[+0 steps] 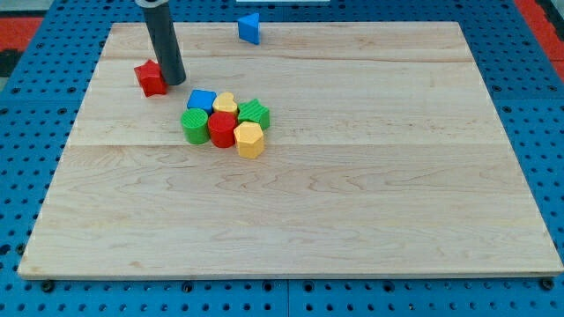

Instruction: Move the red star closer to the group of blocks

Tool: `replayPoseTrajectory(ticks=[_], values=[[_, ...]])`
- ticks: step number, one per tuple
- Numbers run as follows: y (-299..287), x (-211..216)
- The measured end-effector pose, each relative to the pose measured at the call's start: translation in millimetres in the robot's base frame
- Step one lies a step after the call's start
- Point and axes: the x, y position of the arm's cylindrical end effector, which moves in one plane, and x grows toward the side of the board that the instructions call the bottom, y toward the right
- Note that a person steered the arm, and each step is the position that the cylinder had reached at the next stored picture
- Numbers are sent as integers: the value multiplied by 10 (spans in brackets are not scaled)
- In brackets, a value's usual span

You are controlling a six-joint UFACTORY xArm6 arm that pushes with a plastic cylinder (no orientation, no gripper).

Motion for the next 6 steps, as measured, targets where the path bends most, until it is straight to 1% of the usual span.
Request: replayPoseTrajectory(ticks=[1,2,3,4,5,6], values=[[105,-397],[-227,60],[-622,238],[-550,97],[-787,335],[-804,737]])
